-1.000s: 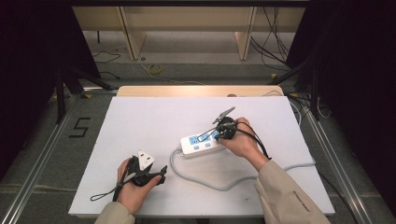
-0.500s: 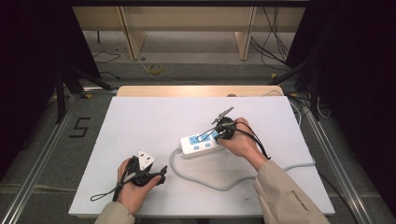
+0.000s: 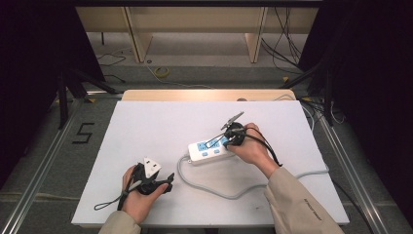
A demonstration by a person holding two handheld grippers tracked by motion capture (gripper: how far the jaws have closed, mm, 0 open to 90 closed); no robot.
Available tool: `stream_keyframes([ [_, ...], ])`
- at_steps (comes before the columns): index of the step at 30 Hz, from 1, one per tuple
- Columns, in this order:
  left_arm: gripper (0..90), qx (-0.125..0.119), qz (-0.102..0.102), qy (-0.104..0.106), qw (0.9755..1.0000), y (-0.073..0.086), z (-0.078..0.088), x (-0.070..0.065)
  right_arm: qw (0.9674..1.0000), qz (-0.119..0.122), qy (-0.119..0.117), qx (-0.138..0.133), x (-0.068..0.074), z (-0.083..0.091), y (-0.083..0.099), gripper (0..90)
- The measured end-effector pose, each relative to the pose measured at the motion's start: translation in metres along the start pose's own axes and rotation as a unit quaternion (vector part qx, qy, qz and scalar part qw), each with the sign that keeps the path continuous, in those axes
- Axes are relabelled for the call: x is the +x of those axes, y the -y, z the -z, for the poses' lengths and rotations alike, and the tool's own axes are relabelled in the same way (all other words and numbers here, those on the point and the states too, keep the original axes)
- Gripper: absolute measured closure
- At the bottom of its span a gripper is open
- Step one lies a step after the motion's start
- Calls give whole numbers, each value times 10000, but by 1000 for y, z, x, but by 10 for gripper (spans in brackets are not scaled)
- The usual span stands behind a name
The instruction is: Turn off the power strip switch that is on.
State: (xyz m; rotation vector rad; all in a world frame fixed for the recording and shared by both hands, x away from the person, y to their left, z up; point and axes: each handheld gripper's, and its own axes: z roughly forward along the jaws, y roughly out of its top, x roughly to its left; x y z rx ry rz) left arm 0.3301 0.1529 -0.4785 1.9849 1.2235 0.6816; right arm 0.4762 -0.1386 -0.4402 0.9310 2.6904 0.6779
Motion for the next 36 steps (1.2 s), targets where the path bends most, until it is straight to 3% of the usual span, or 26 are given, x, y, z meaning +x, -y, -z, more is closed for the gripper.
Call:
stream_keyframes([
  [18,238,-15,-2,-5,10000,0,1,-1,9999,-111,-7,8,0,0,0,900],
  [36,239,1,-14,-4,10000,0,1,-2,9997,17,182,154,6,-1,-4,900],
])
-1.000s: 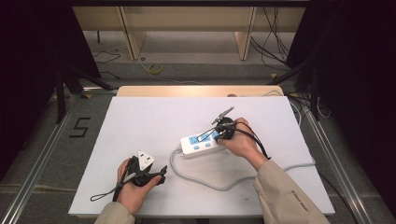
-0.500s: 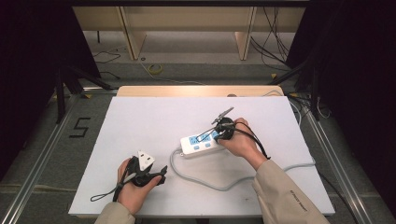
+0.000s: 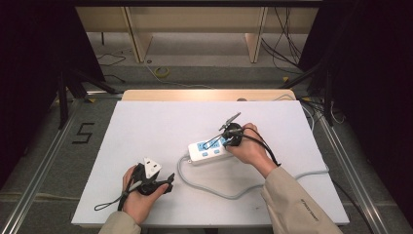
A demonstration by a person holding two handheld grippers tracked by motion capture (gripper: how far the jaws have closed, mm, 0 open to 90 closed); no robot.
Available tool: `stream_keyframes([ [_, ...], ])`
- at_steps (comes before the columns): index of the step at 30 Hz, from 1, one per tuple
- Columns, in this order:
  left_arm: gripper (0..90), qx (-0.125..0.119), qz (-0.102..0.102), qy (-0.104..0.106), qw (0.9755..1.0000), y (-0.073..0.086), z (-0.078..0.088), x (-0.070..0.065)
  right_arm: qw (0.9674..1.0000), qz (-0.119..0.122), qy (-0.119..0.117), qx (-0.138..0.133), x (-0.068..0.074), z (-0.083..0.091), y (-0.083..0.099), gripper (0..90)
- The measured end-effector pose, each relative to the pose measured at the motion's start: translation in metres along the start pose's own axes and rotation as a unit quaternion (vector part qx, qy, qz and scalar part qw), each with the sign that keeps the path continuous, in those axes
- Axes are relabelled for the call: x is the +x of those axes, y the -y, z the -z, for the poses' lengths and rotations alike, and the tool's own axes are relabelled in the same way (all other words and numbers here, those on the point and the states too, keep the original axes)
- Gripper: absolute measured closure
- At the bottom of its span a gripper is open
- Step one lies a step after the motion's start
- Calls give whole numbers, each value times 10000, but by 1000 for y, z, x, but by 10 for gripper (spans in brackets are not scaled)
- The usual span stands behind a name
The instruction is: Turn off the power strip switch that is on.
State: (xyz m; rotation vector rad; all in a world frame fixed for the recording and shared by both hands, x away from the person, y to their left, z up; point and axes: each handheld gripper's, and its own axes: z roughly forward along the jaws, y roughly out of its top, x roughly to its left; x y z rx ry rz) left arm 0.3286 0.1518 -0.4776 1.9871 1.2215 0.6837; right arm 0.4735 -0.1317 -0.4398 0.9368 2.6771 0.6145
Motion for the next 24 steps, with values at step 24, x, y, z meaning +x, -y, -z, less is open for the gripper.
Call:
stream_keyframes([
  [24,240,-19,9,-13,10000,1,1,1,10000,33,-50,-18,3,-1,0,900],
])
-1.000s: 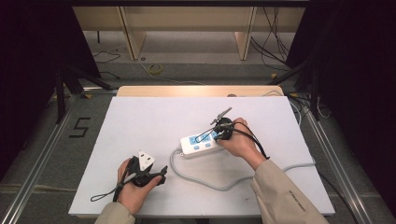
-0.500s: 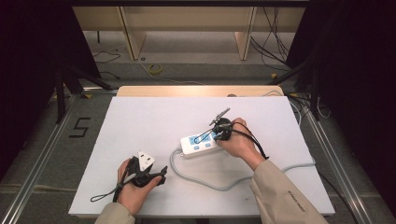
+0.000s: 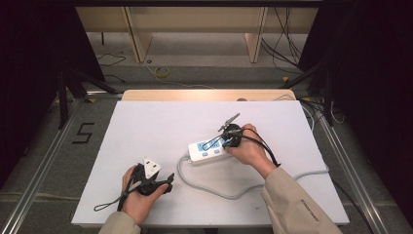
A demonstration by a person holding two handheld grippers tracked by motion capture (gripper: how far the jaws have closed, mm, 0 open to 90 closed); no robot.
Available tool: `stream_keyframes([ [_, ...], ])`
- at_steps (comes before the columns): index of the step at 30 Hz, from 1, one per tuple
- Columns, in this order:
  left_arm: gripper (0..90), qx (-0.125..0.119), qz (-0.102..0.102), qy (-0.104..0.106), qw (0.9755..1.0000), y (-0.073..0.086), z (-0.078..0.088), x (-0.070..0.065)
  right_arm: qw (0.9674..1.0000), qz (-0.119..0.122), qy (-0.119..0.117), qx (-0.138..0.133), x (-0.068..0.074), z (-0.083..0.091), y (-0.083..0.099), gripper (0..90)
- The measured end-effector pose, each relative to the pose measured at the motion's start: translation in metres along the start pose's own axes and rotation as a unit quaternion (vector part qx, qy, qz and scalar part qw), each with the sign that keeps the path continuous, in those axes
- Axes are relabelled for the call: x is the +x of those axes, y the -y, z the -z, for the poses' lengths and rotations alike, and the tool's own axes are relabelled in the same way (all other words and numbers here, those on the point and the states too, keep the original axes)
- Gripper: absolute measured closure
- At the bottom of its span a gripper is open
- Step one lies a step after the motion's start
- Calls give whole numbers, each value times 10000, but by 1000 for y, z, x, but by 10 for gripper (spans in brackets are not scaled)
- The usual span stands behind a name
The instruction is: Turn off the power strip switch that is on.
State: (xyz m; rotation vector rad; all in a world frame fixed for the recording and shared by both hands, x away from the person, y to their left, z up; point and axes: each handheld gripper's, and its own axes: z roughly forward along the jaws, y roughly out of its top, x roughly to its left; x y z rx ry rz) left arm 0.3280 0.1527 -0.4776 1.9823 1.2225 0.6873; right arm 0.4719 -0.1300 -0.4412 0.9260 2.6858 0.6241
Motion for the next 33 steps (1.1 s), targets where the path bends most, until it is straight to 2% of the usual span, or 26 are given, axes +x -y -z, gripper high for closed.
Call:
stream_keyframes([
  [8,241,-18,27,-8,10000,0,-1,0,9999,-74,-28,-126,-2,1,4,900],
  [10,241,-15,26,-7,10000,0,-1,0,9996,-94,-46,-250,-1,3,4,900],
  [12,242,-12,24,-7,10000,0,-1,0,9998,-75,-30,-196,-1,4,4,900],
  [23,245,23,15,4,10000,0,-1,0,9995,-106,-106,-282,-4,12,10,883],
  [33,246,27,9,5,10000,0,-1,0,9991,-125,-184,-354,-1,21,20,827],
])
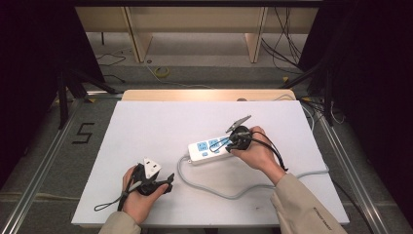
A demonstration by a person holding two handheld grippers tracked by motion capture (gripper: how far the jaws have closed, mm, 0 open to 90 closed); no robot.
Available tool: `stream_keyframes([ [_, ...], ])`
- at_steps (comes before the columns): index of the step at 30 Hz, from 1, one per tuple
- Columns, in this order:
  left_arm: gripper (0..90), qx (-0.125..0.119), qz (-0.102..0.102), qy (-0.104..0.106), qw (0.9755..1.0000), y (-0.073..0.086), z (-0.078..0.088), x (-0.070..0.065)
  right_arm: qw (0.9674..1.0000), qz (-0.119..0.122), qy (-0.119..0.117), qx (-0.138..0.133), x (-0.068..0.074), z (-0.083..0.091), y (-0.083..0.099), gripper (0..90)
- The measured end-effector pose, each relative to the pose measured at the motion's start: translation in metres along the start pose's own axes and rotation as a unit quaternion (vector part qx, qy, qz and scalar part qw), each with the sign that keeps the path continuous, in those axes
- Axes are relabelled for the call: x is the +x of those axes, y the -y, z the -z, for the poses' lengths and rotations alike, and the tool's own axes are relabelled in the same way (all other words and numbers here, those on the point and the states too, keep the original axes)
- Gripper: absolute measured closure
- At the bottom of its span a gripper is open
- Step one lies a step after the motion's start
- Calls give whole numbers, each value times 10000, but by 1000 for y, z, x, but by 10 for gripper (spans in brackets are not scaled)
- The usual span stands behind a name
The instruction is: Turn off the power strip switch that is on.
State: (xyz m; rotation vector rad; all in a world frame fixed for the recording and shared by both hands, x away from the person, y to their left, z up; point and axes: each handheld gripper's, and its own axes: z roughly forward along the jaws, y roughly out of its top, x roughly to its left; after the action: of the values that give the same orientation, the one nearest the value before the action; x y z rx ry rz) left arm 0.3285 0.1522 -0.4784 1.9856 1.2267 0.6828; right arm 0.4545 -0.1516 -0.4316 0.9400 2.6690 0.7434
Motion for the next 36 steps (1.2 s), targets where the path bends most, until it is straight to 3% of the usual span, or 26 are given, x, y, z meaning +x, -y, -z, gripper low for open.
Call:
stream_keyframes([
  [19,248,-25,-27,-2,10000,0,-1,-1,10000,-5,30,-35,3,13,18,797],
  [36,249,-18,-6,3,10000,0,-1,-1,9998,-211,66,-33,1,19,44,720],
])
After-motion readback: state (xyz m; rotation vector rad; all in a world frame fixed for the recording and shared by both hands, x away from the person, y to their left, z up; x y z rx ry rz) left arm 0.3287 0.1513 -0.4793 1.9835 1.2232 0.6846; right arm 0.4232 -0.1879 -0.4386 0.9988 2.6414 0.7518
